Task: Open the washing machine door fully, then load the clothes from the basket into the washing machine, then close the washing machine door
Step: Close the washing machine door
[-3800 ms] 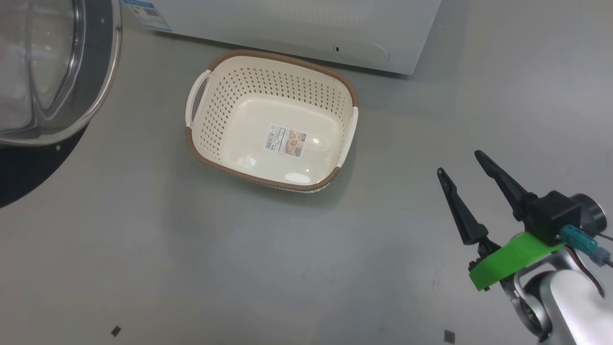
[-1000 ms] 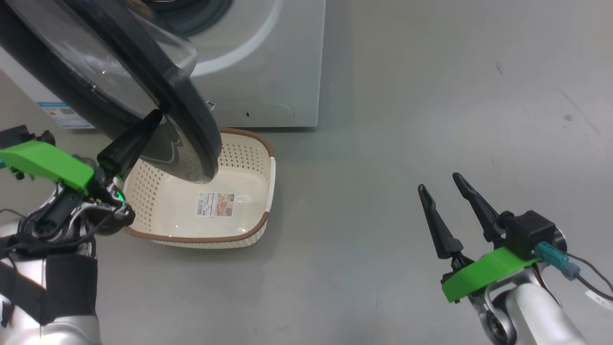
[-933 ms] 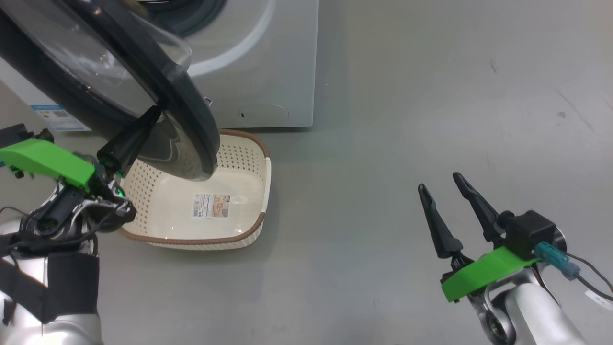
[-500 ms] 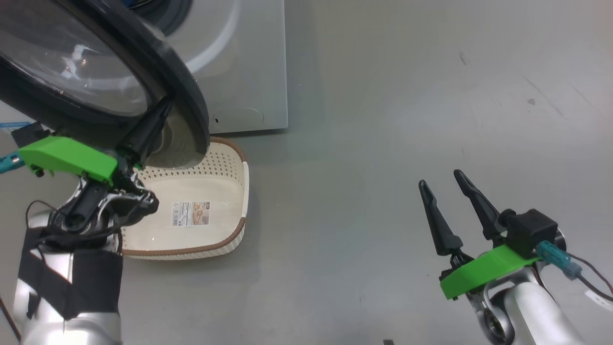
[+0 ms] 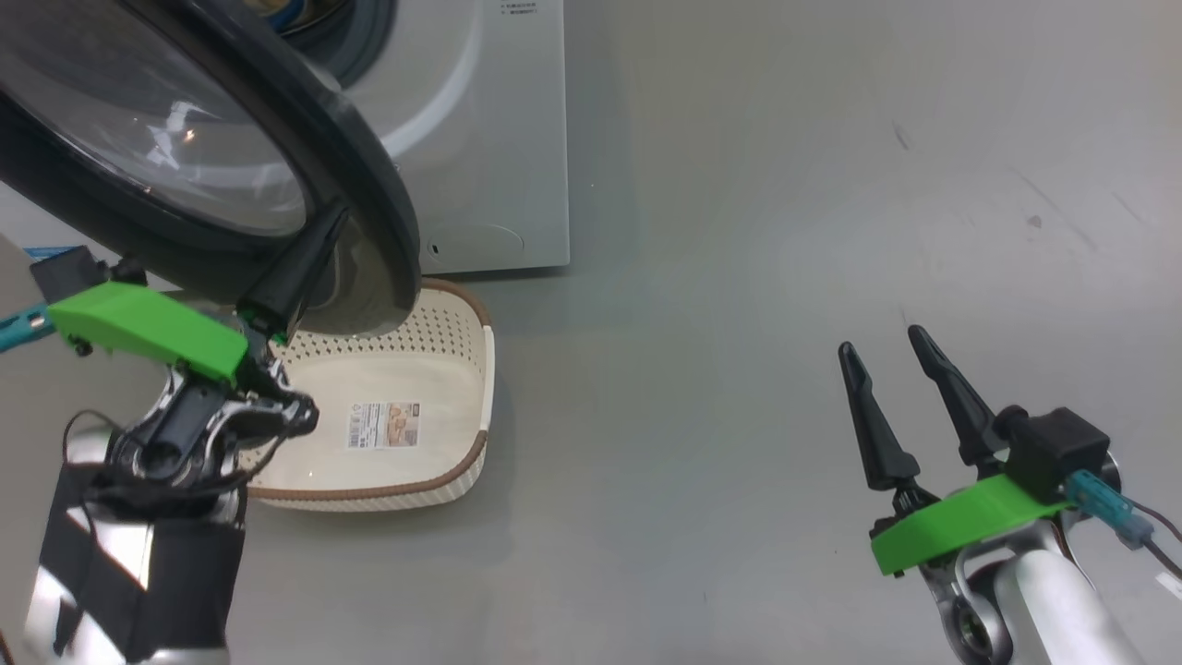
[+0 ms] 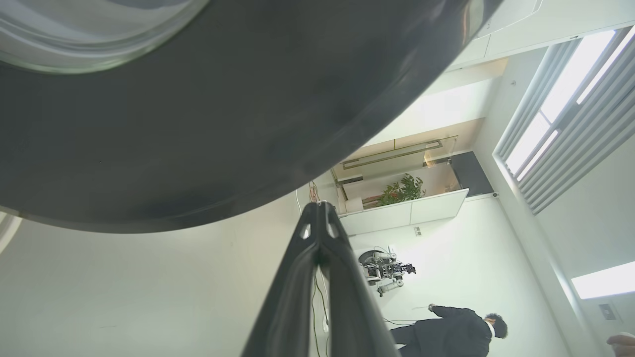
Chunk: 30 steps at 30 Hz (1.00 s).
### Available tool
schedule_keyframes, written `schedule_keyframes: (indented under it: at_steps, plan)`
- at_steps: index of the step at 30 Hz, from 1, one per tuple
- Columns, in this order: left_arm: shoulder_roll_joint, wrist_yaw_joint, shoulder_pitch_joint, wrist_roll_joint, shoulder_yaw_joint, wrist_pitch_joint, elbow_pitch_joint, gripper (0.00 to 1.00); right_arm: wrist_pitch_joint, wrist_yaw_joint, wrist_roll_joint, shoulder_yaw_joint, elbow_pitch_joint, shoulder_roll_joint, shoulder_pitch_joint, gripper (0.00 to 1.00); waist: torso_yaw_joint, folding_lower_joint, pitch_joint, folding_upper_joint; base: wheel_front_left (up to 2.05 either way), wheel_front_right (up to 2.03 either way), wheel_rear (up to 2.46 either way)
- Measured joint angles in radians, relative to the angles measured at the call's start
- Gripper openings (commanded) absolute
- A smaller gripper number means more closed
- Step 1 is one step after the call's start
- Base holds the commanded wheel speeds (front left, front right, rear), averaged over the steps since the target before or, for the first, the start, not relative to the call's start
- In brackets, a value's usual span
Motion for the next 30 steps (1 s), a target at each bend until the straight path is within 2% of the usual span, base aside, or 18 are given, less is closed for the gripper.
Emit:
schedule_keyframes:
  at_steps: [8, 16, 19, 22, 26, 30]
  plan:
    - [0.122, 0.0, 0.185, 0.137, -0.107, -0.19, -0.166, 0.0, 0.0, 0.0, 0.021, -0.03, -0.066, 0.006, 0.062, 1.0, 0.026, -0.0001, -0.063, 0.0, 0.0, 0.0, 0.0]
    - [0.277, 0.0, 0.327, 0.326, -0.249, -0.505, -0.223, 0.0, 0.0, 0.0, 0.021, -0.027, -0.091, 0.006, 0.109, 1.0, 0.064, -0.0001, -0.131, 0.0, 0.0, 0.0, 0.0]
    - [0.312, -0.001, 0.367, 0.402, -0.294, -0.623, -0.217, 0.0, 0.0, 0.0, 0.021, -0.026, -0.103, 0.005, 0.123, 1.0, 0.074, -0.0001, -0.152, 0.0, 0.0, 0.0, 0.0]
    - [0.33, 0.0, 0.399, 0.488, -0.325, -0.694, -0.19, 0.0, 0.0, 0.0, 0.021, -0.026, -0.107, 0.005, 0.139, 1.0, 0.085, -0.0001, -0.17, 0.0, 0.0, 0.0, 0.0]
    - [0.329, -0.001, 0.431, 0.598, -0.323, -0.722, -0.178, 0.0, 0.0, 0.0, 0.022, -0.023, -0.113, 0.002, 0.167, 1.0, 0.101, -0.0001, -0.184, 0.0, 0.0, 0.0, 0.0]
    - [0.295, 0.0, 0.457, 0.741, -0.29, -0.722, -0.184, 0.0, 0.0, 0.0, 0.023, -0.022, -0.117, 0.0, 0.169, 1.0, 0.11, -0.0001, -0.193, 0.0, 0.0, 0.0, 0.0]
